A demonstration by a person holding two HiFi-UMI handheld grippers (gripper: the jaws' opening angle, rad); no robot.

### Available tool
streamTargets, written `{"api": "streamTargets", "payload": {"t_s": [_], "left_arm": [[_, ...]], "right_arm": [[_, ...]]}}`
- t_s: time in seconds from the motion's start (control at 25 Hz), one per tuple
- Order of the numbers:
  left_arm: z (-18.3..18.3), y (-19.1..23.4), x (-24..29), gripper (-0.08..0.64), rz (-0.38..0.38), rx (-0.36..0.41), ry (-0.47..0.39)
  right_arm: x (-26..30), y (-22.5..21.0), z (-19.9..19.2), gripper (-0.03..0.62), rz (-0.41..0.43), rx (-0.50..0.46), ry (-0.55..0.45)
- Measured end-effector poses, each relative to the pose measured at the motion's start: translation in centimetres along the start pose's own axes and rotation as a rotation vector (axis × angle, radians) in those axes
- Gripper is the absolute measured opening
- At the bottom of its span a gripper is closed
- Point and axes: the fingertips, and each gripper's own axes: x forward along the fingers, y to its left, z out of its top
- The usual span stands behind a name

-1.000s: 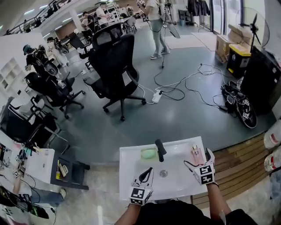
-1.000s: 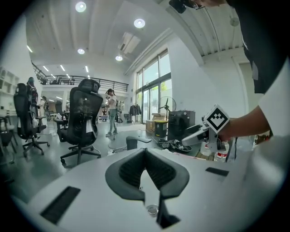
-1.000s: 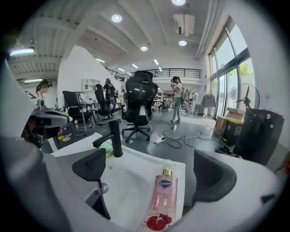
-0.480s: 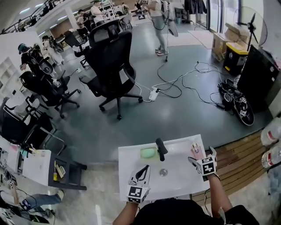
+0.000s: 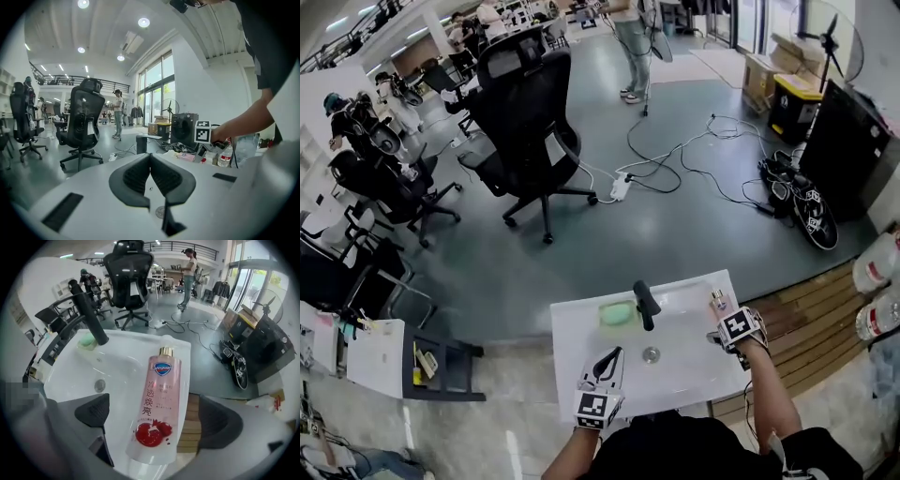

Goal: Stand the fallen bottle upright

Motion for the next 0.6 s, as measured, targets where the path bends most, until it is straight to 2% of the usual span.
{"api": "streamTargets", "payload": {"t_s": [0.08,0.44,0.52,0.6], "left_arm": [[-0.2,0.5,-0.3,0.018,0.006,-0.010,0.003],[-0.9,1.4,-0.7,0.018,0.012,-0.034,0.011],[-1.0,1.4,-0.7,0.018,0.007,-0.036,0.012],[-1.0,1.1,-0.5,0.018,0.001,-0.042,0.011]], "right_arm": [[0.7,-0.1,-0.3,0.598,0.003,0.014,0.036],[3.8,-1.2,1.1,0.551,-0.009,0.050,0.083],[3.7,-1.6,1.0,0.517,-0.045,0.043,0.099],[3.8,-2.1,0.6,0.443,-0.079,0.025,0.119]]}}
